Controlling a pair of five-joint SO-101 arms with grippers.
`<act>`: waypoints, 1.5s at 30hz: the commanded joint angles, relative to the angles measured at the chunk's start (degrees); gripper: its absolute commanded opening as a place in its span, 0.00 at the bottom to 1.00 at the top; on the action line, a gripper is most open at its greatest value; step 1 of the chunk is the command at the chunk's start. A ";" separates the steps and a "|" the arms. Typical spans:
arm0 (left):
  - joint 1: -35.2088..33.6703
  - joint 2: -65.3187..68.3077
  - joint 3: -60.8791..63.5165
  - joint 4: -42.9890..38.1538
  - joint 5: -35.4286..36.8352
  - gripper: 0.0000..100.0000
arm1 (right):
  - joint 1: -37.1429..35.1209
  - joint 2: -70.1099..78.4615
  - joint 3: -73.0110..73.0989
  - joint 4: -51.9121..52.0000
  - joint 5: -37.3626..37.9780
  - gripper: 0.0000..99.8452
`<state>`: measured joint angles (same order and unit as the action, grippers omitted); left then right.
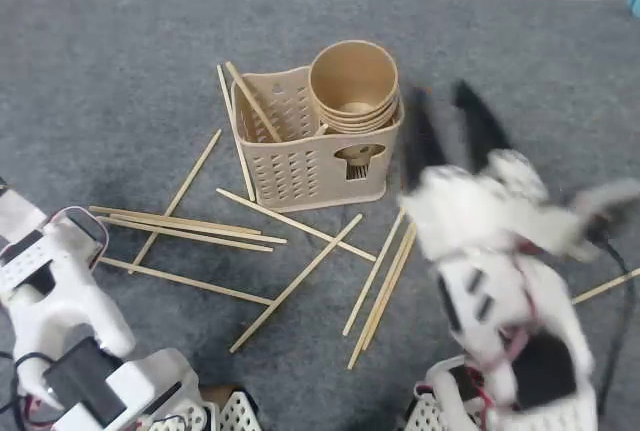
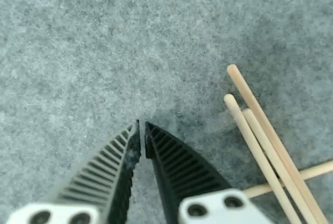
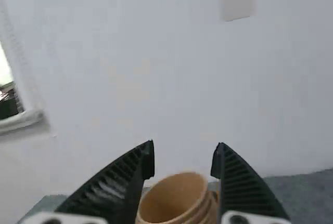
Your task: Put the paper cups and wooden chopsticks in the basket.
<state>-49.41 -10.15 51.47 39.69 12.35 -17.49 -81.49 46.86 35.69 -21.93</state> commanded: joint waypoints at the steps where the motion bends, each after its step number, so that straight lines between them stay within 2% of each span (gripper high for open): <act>1: 0.53 0.00 -2.24 -1.23 0.09 0.01 | 12.44 -4.09 -0.79 8.66 -3.87 0.19; 4: 0.53 0.00 -2.24 -1.23 0.09 0.01 | 20.44 -3.21 0.70 18.42 -5.10 0.19; 8: 0.53 0.00 -2.24 -1.23 0.09 0.01 | 27.21 -0.57 4.92 27.82 -5.45 0.19; 13: 0.35 0.00 -2.24 -1.14 0.09 0.01 | 39.25 2.59 9.67 29.41 -4.48 0.19; 19: 0.26 0.09 -2.24 -1.14 0.09 0.01 | 53.58 11.74 10.64 29.32 4.75 0.19; 23: 0.26 0.09 -2.24 -1.14 0.09 0.01 | 60.00 21.67 12.31 21.67 7.82 0.19; 30: 0.26 0.09 -2.24 -1.14 0.09 0.01 | 69.85 40.40 13.01 4.26 7.91 0.19; 39: 0.26 0.09 -2.24 -1.14 0.09 0.01 | 70.99 57.89 12.40 -14.90 7.56 0.19; 45: 0.18 0.09 -2.24 -1.14 0.09 0.01 | 72.13 68.70 2.81 -16.57 2.99 0.19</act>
<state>-49.41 -10.15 51.47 39.69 12.35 52.75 -16.26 56.88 20.48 -16.22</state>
